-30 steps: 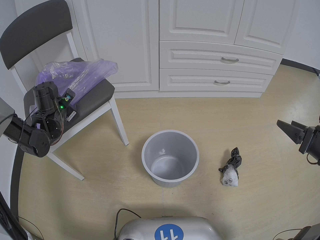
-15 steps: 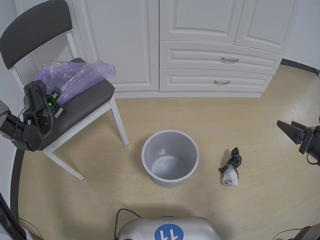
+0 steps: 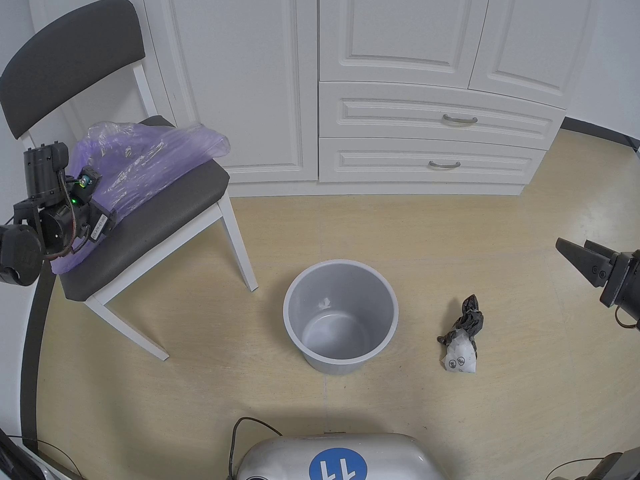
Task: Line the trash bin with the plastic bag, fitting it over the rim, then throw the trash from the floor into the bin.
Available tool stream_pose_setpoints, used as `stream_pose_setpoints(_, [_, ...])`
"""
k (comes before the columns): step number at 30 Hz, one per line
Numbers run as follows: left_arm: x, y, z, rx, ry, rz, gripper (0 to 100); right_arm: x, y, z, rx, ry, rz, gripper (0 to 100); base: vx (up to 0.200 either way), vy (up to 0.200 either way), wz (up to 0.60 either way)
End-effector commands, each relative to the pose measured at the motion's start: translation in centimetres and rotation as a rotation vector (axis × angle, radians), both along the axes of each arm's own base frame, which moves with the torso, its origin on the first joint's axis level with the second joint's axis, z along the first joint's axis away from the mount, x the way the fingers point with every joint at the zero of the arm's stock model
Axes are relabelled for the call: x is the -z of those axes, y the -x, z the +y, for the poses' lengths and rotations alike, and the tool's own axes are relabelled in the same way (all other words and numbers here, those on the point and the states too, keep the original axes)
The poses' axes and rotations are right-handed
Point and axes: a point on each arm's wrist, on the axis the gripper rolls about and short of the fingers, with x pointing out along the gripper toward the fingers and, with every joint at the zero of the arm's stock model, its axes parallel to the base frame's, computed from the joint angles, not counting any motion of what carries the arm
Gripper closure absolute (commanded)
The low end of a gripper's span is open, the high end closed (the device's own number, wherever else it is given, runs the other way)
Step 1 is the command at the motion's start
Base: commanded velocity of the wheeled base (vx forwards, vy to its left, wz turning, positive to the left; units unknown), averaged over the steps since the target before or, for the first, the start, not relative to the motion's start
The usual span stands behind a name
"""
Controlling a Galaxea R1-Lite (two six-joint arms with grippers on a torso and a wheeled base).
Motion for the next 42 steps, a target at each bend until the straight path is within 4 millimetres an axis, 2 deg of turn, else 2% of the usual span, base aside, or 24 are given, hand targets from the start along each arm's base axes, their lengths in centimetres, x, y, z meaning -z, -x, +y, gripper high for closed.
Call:
stream_pose_setpoints(1, [-3.1,0.8,1.4,-0.019,0.042,-0.080,0,-0.2,0.2,-0.1,0.000,-0.003,-0.011,0,0.000,0.000,0.00])
stream_pose_setpoints(6, [-2.6,-0.2,2.7,-0.058,0.042,-0.064,0,-0.4,0.5,-0.1,0.002,-0.006,-0.026,0,0.000,0.000,0.00])
stream_pose_setpoints(17, [-1.5,-0.7,2.8,-0.058,0.034,-0.031,0,-0.6,0.8,-0.2,0.000,-0.009,-0.039,0,0.000,0.000,0.00])
stream_pose_setpoints(20, [-0.4,-1.1,2.6,-0.052,0.034,0.007,0,-0.6,0.9,-0.2,0.000,-0.011,-0.044,0,0.000,0.000,0.00])
stream_pose_setpoints(25, [0.4,-1.4,2.4,-0.046,0.031,0.033,0,-0.8,1.1,-0.3,0.000,-0.011,-0.053,0,0.000,0.000,0.00])
stream_pose_setpoints(31, [0.8,-1.7,2.3,-0.038,0.015,0.051,0,-0.8,1.1,-0.3,-0.002,-0.012,-0.055,0,0.000,0.000,0.00])
stream_pose_setpoints(42, [1.7,-1.6,0.8,0.007,0.021,0.076,0,-0.9,1.2,-0.3,-0.001,-0.013,-0.061,0,0.000,0.000,0.00])
